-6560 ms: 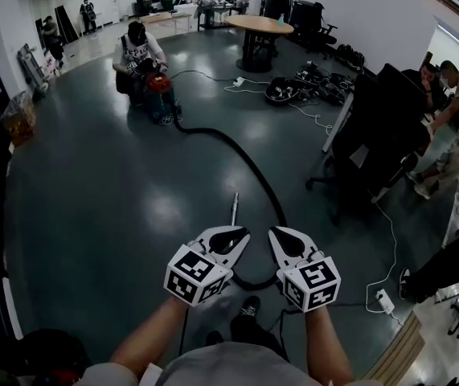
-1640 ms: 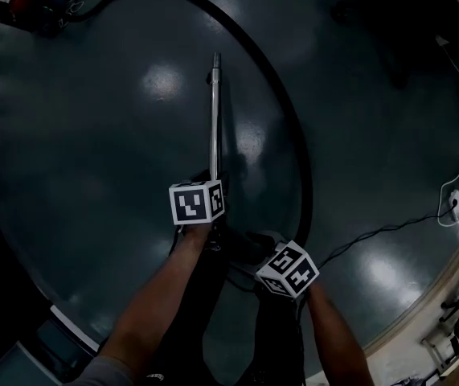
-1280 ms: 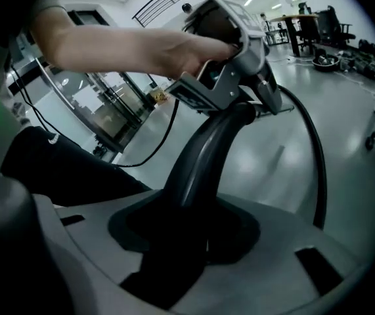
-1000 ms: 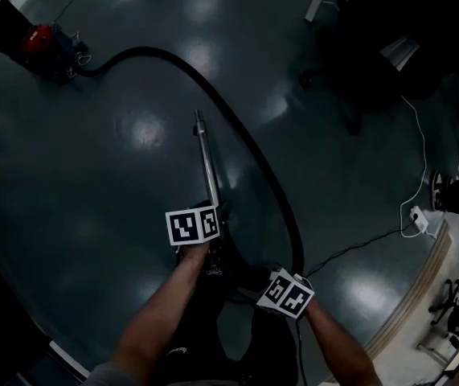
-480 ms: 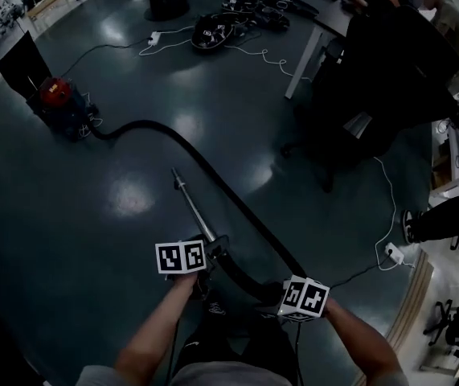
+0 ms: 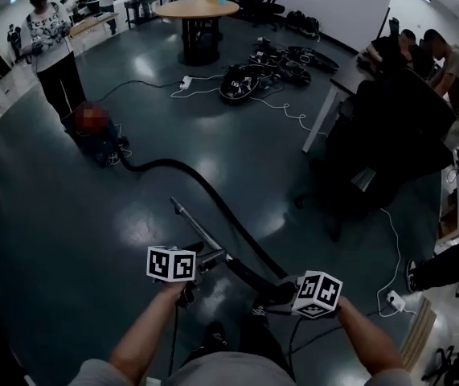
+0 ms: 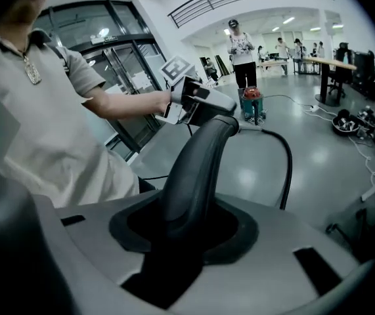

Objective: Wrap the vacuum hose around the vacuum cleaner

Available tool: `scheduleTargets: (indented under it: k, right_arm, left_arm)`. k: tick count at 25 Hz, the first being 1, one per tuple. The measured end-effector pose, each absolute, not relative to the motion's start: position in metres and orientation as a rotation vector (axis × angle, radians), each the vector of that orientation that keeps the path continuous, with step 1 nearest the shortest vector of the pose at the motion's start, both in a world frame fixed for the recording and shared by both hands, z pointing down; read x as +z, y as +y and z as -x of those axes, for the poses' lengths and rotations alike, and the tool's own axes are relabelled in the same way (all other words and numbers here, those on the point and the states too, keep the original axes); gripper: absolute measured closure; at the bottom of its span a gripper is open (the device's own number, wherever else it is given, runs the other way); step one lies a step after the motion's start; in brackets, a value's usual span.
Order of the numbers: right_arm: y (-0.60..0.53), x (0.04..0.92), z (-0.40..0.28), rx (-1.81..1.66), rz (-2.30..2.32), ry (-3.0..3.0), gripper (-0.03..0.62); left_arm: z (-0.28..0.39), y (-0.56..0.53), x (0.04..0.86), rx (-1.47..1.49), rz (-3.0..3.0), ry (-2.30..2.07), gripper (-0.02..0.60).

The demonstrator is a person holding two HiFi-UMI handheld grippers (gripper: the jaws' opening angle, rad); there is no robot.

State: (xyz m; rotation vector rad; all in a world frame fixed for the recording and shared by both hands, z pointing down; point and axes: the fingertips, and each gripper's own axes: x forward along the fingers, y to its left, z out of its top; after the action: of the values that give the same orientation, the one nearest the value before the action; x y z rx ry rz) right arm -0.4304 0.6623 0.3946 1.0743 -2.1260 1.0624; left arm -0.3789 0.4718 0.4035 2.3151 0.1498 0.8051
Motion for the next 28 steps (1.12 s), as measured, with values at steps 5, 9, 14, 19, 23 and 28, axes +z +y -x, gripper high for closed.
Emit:
scheduleTargets:
  k: [5,9,14,19,23,28]
  right_arm:
    - [0.667,0.356,0.382,1.049,-1.017,-2.139,0.437]
    - [0.660,0.320,0.344,0.997,-0.913,-2.125,0.437]
    - [0.653,0.308,0.309,0.899,-0.789,-2.083,0.437]
    - [0.650,0.293,0.289,0.827,-0.701,-2.075,0.437]
    - [0.647,0.293,0.273,0.798,-0.658,-2.066,0.436]
    - [0.620,0.288,0.245,0.551,-0.799,-1.935,0.436]
  left_arm:
    - [0.361,0.494,0.339,0.868,-2.618,0.429,0.232]
    - [0.327,0.545,0.291,0.891,-3.106,0.766,0.232]
    - [0.278,0.598,0.293,1.008,-3.274,1.101,0.232]
    - [0.250,0.622,0.305,1.181,-3.305,1.254,0.236]
    - [0.235,0.620,0.311,1.258,-3.364,1.281,0.434]
    - [0.230,0.607,0.316,1.257,-3.253,1.257,0.485]
